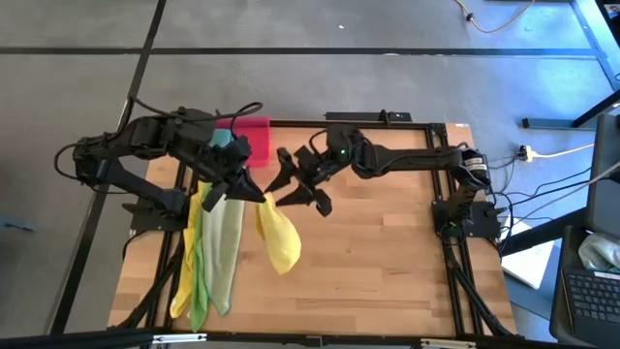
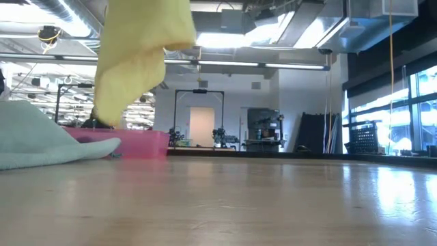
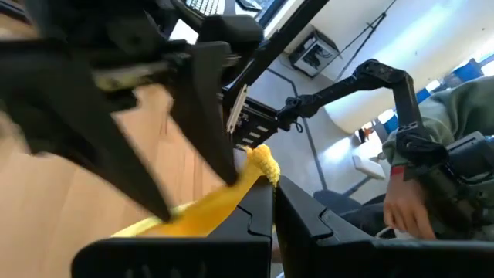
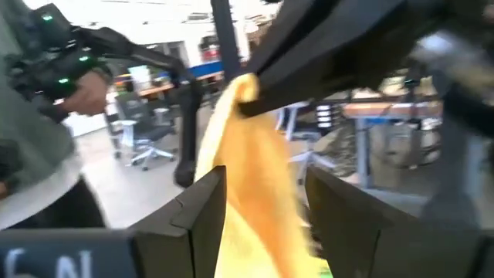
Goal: Fold microfiber towels
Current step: Fold the right yellow microfiber towel on the table
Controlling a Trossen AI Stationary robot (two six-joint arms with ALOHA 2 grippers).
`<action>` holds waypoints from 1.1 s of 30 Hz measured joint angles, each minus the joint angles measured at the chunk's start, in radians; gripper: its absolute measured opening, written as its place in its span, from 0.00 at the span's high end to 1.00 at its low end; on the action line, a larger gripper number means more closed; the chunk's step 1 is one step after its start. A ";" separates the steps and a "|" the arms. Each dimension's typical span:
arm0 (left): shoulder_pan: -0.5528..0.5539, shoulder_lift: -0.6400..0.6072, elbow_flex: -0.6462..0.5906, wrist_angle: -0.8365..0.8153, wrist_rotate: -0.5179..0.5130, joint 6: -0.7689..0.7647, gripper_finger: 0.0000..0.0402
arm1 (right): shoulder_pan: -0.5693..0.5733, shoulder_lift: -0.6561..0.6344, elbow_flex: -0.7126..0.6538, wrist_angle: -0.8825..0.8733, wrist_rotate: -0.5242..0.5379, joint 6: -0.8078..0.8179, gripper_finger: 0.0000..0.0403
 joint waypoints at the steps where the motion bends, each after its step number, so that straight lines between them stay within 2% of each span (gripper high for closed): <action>1: 0.000 0.000 0.000 -0.005 0.002 0.001 1.00 | 0.003 0.007 0.000 0.002 -0.013 0.016 0.55; 8: 0.000 0.000 0.000 -0.008 0.005 0.027 1.00 | 0.021 0.034 0.001 0.001 -0.040 0.071 0.55; 21: 0.000 -0.016 0.000 -0.008 0.005 0.029 1.00 | 0.052 0.084 0.001 -0.013 -0.026 0.049 0.55; 28: 0.013 -0.060 0.000 -0.051 -0.003 0.027 1.00 | 0.071 0.091 0.001 -0.135 -0.136 0.097 0.55; 33: 0.030 -0.087 0.000 -0.063 -0.019 0.026 1.00 | 0.083 0.091 0.001 -0.223 -0.161 0.096 0.55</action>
